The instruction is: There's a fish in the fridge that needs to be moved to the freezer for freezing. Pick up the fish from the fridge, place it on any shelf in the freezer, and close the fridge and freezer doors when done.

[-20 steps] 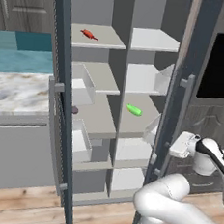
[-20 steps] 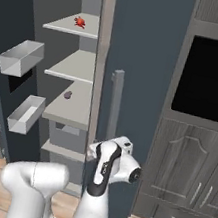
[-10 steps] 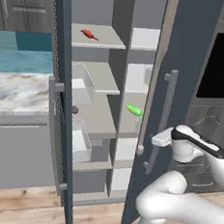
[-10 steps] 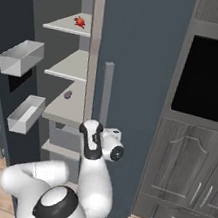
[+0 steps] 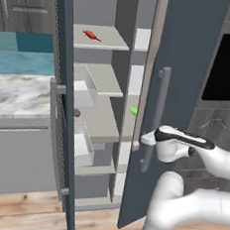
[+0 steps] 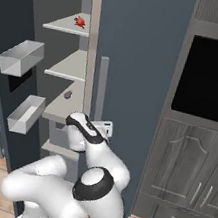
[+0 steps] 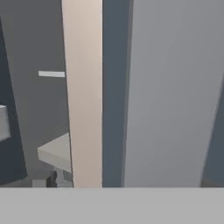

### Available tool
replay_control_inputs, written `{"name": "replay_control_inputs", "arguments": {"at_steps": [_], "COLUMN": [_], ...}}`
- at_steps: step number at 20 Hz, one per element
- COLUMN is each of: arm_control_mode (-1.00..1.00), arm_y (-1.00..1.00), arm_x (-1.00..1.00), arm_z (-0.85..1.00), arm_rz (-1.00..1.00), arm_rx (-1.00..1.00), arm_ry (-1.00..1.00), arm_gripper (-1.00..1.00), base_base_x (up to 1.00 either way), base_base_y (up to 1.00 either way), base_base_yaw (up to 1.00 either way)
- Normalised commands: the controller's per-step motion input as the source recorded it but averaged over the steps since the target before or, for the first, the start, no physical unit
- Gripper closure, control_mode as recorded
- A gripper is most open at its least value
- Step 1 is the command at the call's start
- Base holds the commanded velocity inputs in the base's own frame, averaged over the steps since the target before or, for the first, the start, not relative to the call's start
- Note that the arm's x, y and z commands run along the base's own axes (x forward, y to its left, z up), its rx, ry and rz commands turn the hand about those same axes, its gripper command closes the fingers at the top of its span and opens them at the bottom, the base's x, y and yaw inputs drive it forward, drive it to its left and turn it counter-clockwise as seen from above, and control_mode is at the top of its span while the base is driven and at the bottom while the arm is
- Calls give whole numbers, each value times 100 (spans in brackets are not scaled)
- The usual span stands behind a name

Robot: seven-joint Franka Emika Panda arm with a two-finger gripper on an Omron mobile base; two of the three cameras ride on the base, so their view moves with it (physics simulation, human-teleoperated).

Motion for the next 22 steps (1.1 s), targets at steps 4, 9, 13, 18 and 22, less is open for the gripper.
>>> {"name": "replay_control_inputs", "arguments": {"at_steps": [4,9,13,18,22], "arm_control_mode": [-100,-100,-100,-100,-100], "arm_y": [47,38,30,33,47], "arm_x": [60,49,54,62,65], "arm_z": [3,14,22,11,0], "arm_rz": [-13,-15,-17,-16,-19], "arm_rx": [0,0,-3,-5,-11], "arm_ry": [4,8,14,12,0], "arm_gripper": [-100,-100,-100,-100,-100], "base_base_x": [0,0,0,0,0], "base_base_y": [0,0,0,0,0], "base_base_yaw": [0,0,0,0,0]}}
